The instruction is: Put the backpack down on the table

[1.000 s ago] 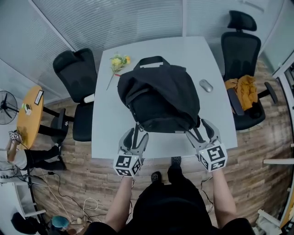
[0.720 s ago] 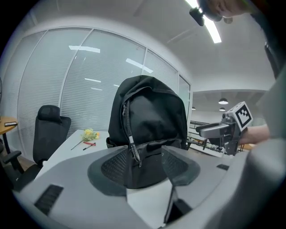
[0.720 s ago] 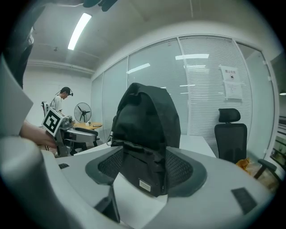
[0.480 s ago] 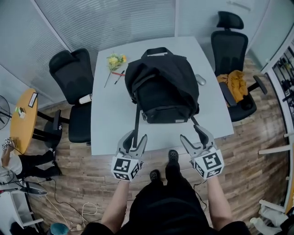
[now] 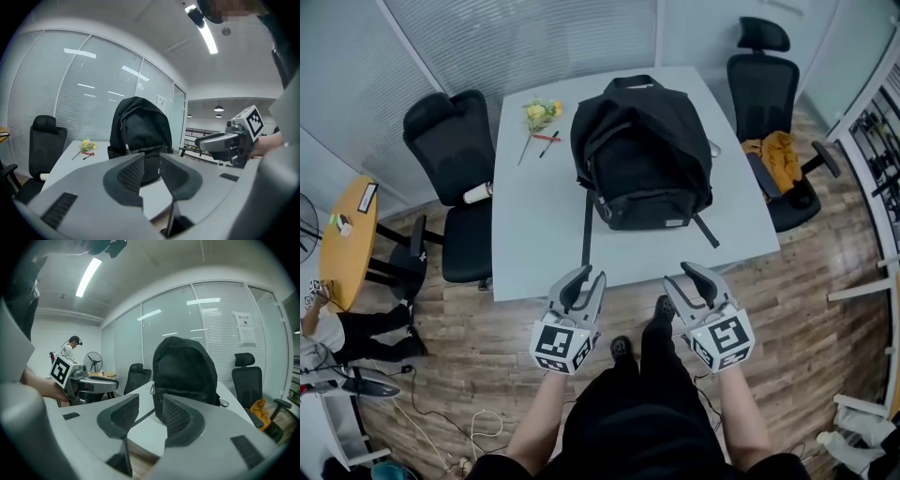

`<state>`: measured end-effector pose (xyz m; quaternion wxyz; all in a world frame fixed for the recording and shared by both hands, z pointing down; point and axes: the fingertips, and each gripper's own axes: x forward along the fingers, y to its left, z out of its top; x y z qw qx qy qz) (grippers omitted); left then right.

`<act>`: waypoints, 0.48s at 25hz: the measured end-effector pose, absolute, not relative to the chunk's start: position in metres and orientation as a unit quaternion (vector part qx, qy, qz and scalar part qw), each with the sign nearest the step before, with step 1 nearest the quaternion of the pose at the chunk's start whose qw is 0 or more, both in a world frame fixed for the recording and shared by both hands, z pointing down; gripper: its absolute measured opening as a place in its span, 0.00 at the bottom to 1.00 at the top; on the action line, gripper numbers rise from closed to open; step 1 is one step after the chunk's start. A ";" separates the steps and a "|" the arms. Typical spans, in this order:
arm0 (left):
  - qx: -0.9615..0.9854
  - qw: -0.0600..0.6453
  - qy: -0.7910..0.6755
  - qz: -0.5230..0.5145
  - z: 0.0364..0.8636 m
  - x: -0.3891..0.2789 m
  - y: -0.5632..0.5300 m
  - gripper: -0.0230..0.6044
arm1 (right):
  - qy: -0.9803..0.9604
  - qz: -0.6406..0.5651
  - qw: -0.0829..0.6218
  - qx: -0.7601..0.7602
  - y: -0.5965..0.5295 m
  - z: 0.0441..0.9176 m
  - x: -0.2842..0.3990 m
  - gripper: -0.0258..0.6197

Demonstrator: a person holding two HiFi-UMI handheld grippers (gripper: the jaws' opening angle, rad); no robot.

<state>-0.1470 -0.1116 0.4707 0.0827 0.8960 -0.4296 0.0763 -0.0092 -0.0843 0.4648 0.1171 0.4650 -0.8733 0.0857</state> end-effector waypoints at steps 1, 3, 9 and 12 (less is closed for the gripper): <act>0.898 0.082 -0.426 0.074 0.469 -0.146 -0.106 0.18 | -0.874 0.084 0.117 0.464 -0.080 0.464 -0.012 0.29; 0.901 0.081 -0.420 0.070 0.465 -0.145 -0.098 0.16 | -0.874 0.081 0.116 0.464 -0.073 0.461 -0.017 0.24; 0.905 0.082 -0.413 0.066 0.461 -0.142 -0.084 0.10 | -0.876 0.080 0.112 0.463 -0.054 0.454 -0.028 0.18; 0.907 0.084 -0.408 0.061 0.460 -0.136 -0.083 0.09 | -0.876 0.078 0.111 0.463 -0.051 0.452 -0.028 0.13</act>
